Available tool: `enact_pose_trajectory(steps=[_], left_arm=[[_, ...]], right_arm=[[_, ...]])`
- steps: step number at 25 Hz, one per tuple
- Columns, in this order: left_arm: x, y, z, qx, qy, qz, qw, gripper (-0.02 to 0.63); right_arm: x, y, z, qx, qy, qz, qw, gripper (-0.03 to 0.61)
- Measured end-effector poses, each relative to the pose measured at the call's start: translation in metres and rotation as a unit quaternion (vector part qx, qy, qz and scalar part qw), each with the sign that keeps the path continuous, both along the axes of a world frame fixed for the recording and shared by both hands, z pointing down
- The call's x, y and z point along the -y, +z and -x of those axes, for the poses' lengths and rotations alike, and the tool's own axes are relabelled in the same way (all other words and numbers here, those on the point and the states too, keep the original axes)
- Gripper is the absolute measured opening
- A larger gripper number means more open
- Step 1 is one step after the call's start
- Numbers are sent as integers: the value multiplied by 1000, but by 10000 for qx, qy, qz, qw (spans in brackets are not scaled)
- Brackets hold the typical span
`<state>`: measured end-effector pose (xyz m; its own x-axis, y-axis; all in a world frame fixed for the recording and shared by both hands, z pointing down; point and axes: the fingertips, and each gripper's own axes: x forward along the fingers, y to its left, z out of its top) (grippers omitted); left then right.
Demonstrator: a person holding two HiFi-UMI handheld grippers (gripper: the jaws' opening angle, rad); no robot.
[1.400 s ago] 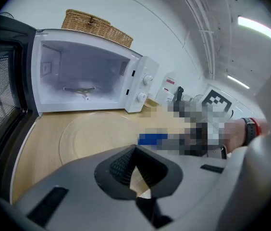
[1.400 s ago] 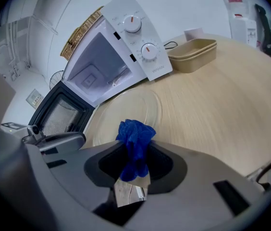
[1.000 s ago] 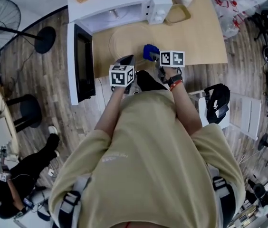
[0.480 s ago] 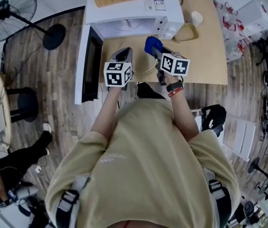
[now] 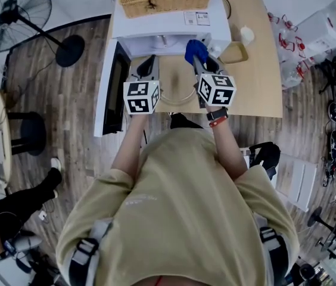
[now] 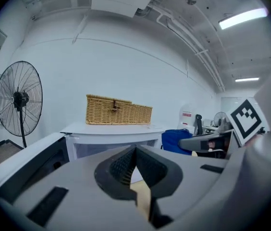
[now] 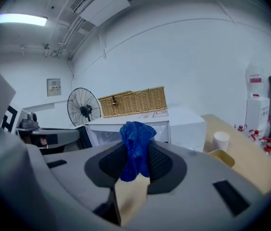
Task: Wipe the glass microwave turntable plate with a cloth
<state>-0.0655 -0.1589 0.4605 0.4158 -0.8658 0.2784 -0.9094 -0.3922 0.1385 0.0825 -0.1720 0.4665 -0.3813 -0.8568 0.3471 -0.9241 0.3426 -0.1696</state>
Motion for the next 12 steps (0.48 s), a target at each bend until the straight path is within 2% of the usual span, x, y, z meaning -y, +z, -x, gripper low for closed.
enact_pose_trajectory(steps=[6, 12], left_arm=[[1, -19, 8, 98, -279, -534, 9981, 9], [4, -23, 21, 152, -495, -665, 9964, 9]], right_arm=[[1, -30, -11, -275, 368, -784, 9959, 120], [1, -33, -14, -371, 469, -872, 9944, 120]])
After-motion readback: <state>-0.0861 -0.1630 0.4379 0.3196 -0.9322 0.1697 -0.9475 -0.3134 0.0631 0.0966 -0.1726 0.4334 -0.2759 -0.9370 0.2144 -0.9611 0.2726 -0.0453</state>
